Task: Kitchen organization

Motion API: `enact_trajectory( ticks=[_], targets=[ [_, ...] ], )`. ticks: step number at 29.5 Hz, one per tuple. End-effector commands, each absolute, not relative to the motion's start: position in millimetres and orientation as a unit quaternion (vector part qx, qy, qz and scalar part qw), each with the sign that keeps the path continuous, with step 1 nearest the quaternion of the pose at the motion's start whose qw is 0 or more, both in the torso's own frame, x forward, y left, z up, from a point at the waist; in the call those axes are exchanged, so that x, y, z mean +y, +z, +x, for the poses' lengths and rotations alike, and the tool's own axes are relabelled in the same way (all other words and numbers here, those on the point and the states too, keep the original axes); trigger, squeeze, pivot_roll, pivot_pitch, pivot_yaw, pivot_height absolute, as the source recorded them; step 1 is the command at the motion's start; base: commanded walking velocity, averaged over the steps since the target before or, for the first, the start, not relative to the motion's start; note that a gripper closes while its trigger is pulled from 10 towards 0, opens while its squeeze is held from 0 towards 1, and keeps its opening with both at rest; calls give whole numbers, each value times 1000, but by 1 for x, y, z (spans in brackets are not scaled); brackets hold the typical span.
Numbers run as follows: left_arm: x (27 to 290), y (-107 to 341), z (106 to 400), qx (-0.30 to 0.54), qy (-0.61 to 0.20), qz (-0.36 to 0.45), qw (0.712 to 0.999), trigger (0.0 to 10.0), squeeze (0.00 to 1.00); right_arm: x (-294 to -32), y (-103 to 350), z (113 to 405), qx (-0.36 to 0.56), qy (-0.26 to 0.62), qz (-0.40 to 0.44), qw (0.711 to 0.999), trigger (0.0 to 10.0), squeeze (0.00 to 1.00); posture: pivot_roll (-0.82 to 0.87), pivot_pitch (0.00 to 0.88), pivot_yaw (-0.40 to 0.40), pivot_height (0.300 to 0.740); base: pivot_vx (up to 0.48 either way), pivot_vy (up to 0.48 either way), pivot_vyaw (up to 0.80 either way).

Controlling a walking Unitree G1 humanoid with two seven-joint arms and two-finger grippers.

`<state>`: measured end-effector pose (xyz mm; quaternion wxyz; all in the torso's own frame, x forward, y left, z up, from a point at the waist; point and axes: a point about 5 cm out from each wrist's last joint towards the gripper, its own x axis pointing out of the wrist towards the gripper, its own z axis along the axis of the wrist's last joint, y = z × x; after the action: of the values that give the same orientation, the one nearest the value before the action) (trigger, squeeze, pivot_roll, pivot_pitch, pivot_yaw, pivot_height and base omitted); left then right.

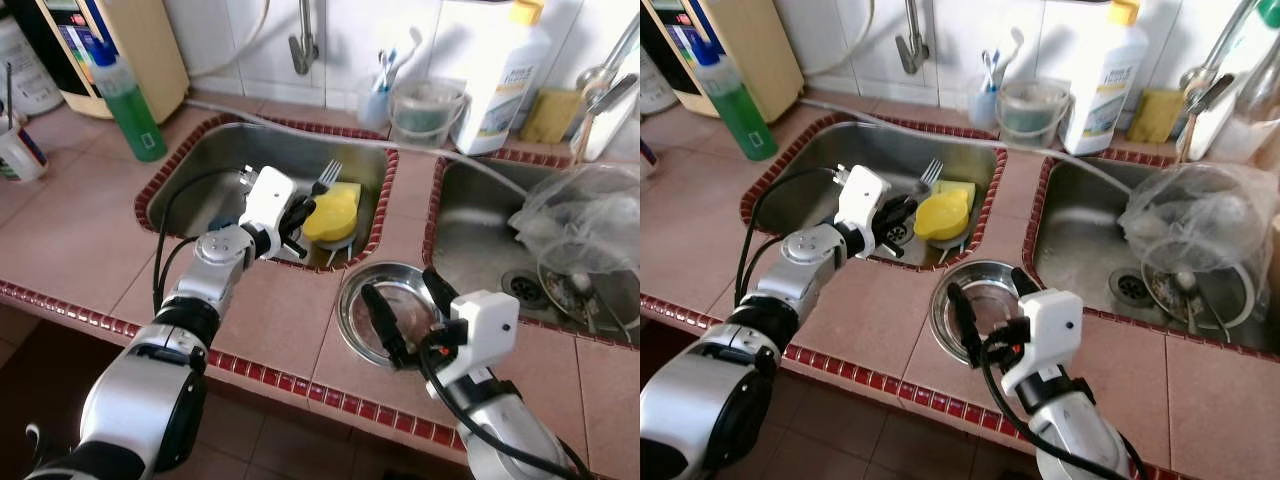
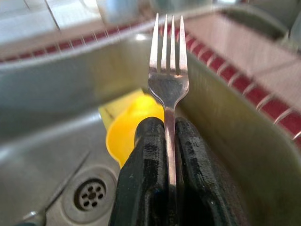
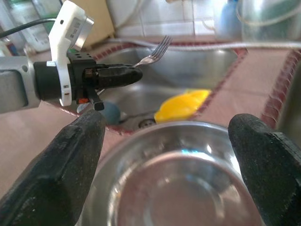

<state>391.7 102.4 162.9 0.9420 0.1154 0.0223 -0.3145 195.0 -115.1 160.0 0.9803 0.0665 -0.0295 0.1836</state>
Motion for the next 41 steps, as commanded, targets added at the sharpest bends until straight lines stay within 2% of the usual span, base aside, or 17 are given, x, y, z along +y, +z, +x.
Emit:
enact_trajectory(
  ticks=[1,10,16,24,36,41],
  targets=[
    [106,165,393,25,-314,134,940,10000,0,-115,165,189,-29,181,68,981,10000,0,-273,267,103,740,0,0,0],
    [113,173,399,31,-298,130,945,10000,0,-119,173,180,-28,162,65,984,10000,0,-279,286,122,740,0,0,0],
    [121,180,403,32,-283,147,947,10000,0,-132,202,186,-53,148,52,986,10000,0,-282,293,123,740,0,0,0],
    [125,175,402,45,-275,155,948,10000,0,-135,214,190,-35,140,47,988,10000,0,-285,299,116,740,0,0,0],
    [133,164,401,66,-253,173,950,10000,0,-131,238,198,-41,188,83,978,10000,0,-289,305,107,740,0,0,0],
    [138,163,401,73,-237,179,952,10000,0,-123,246,196,-44,245,106,963,10000,0,-287,306,102,740,0,0,0]
  ],
)
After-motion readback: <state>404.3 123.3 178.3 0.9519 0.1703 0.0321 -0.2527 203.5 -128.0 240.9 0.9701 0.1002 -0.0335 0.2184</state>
